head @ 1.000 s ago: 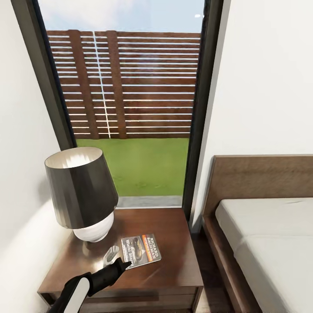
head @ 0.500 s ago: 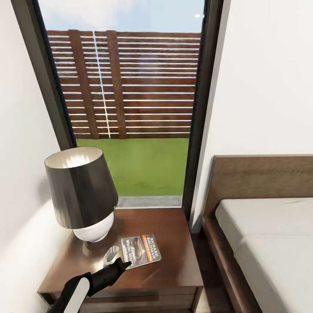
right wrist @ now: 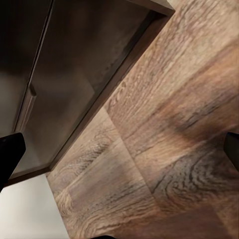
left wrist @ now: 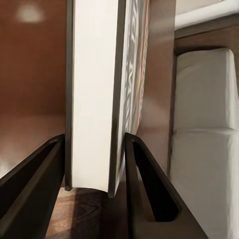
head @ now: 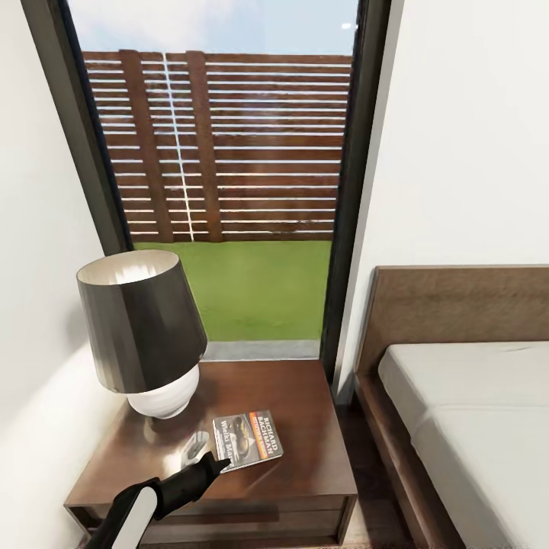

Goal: In the bedroom, move the book from the bed onto either nightstand, and place the two sandals side by side next to the bed.

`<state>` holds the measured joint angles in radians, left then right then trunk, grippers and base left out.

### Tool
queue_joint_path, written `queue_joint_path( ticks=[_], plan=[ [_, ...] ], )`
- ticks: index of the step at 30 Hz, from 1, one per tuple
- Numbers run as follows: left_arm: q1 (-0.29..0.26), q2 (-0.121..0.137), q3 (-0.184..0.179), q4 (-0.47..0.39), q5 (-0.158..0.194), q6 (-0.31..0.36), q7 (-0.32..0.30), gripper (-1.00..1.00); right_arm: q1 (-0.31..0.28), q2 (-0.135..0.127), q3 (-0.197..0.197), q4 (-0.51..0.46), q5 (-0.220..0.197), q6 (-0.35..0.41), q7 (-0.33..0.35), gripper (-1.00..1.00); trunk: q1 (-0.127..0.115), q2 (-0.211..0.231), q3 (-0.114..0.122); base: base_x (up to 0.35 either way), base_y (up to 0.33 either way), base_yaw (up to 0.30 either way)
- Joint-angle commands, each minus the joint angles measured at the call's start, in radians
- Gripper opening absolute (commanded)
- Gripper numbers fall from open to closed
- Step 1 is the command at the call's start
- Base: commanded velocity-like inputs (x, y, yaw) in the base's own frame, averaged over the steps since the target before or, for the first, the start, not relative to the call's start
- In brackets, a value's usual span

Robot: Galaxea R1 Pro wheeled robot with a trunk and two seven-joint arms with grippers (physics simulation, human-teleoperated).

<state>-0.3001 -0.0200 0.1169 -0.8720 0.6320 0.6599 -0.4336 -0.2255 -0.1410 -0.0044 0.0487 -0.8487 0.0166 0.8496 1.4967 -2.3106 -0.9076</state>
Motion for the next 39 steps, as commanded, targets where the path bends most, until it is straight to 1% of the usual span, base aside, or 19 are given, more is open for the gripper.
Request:
queue_joint_path(
  ticks=[1, 24, 28, 39],
  plan=[
    [-0.001, -0.001, 0.004, 0.0, 0.002, 0.007, -0.002, -1.0, -0.002, 0.0, 0.0, 0.004, -0.004, 0.002, 0.006, 1.0, 0.0, 0.0, -0.001, 0.0, 0.0, 0.0],
    [-0.001, 0.0, 0.004, 0.0, 0.002, 0.009, -0.002, -1.0, -0.002, 0.0, 0.0, 0.004, -0.004, 0.002, 0.006, 1.0, 0.0, 0.0, -0.001, 0.0, 0.0, 0.0],
    [-0.001, 0.0, 0.004, 0.0, 0.002, 0.009, -0.002, -1.0, -0.002, 0.0, 0.0, 0.004, -0.004, 0.002, 0.006, 1.0, 0.015, -0.028, -0.013, 0.0, 0.0, 0.0],
    [-0.001, 0.0, 0.004, -0.001, 0.002, 0.007, -0.002, -1.0, -0.002, 0.0, 0.0, 0.004, -0.004, 0.002, 0.006, 1.0, 0.015, -0.028, -0.013, 0.0, 0.0, 0.0]
  ],
)
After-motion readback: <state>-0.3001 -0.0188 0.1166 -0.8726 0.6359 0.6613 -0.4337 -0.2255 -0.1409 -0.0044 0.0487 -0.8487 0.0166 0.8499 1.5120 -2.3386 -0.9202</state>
